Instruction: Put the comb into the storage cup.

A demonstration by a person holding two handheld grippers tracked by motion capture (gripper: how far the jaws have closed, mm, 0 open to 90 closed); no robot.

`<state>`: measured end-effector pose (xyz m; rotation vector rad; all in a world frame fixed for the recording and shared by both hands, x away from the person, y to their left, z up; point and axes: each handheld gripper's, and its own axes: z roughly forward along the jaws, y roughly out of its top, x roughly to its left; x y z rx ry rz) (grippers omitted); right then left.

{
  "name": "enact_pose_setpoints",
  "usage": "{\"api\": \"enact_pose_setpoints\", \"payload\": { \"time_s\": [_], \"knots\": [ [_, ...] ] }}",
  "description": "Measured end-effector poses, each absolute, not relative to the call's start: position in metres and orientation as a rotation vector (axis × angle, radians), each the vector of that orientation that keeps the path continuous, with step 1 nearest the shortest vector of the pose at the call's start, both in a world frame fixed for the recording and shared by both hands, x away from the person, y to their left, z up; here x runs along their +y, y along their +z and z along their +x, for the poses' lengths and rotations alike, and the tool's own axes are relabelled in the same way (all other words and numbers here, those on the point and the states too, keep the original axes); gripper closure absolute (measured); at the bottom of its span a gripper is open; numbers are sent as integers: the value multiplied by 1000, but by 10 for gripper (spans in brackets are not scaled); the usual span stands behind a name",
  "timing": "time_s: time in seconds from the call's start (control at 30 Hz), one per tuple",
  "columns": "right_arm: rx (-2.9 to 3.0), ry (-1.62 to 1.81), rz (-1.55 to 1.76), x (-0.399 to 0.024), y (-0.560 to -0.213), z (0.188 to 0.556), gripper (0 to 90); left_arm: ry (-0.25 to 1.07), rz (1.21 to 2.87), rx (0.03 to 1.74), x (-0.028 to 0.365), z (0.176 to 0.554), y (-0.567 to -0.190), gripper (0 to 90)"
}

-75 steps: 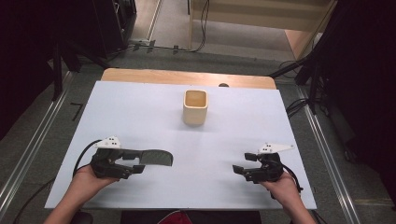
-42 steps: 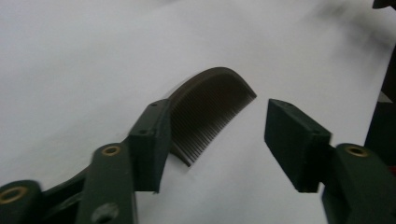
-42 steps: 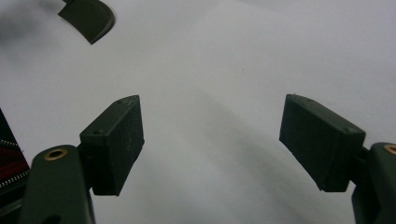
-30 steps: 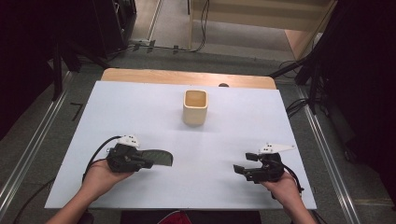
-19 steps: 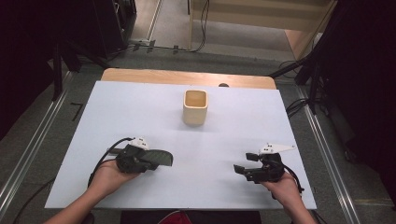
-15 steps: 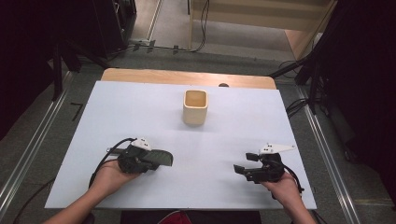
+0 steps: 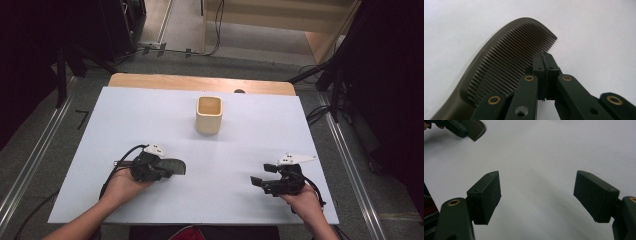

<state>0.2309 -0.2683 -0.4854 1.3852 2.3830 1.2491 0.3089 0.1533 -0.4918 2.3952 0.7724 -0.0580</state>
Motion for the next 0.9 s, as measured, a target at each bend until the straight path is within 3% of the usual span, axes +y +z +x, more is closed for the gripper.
{"api": "enact_pose_setpoints", "payload": {
  "time_s": [0.9],
  "knots": [
    [2380,1259,1380,-268,-485,231,200,-9,2341,881,143,350,-493,900]
  ]
}}
